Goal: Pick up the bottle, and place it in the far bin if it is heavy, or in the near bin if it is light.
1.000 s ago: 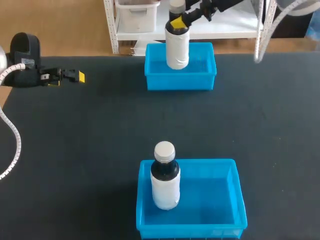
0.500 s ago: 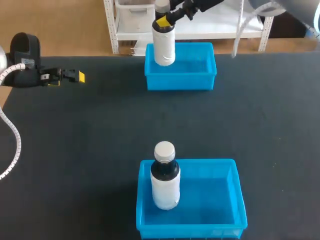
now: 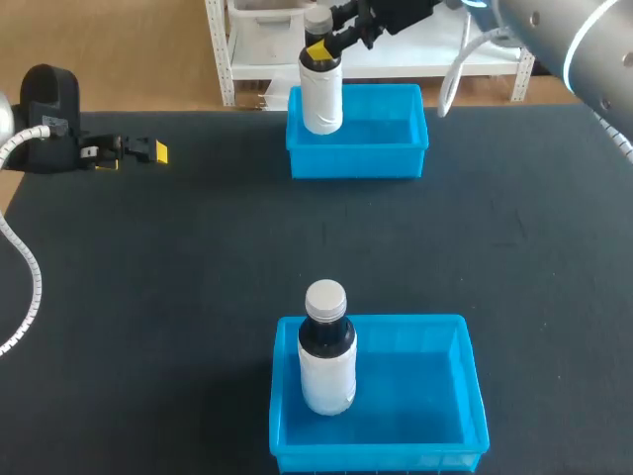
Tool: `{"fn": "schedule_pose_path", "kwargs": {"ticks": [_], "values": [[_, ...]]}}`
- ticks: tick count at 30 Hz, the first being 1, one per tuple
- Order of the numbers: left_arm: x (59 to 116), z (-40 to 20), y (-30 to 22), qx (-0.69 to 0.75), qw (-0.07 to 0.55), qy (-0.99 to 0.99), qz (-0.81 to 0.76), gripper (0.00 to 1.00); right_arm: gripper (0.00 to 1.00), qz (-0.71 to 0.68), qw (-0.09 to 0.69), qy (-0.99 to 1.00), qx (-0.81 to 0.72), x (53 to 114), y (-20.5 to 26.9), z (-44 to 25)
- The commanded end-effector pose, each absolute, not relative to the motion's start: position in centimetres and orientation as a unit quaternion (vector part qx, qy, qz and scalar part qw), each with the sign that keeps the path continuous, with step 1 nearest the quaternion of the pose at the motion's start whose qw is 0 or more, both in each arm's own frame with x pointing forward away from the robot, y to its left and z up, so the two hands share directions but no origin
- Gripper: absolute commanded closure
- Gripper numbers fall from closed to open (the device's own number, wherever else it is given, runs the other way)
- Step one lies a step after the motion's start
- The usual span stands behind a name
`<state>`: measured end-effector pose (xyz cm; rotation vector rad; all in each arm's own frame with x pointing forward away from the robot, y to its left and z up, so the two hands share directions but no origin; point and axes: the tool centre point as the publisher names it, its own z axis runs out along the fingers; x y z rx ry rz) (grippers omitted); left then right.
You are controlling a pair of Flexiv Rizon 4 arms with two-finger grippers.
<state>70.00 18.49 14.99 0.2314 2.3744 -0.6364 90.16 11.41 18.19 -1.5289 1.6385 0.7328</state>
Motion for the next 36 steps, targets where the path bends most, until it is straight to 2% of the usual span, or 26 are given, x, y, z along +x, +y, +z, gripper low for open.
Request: {"fn": "schedule_pose_path", "kwargs": {"ticks": [1, 36], "values": [[70.0, 15.0, 18.5, 0.088, 0.330, 0.908, -0.243, 0.00, 1.00, 0.324, 0.348, 0.628, -0.617, 91.9, 11.8, 17.8], [70.0, 15.0, 18.5, 0.088, 0.330, 0.908, -0.243, 0.00, 1.00, 0.347, 0.323, 0.643, -0.601, 92.6, 12.2, 12.9]]}}
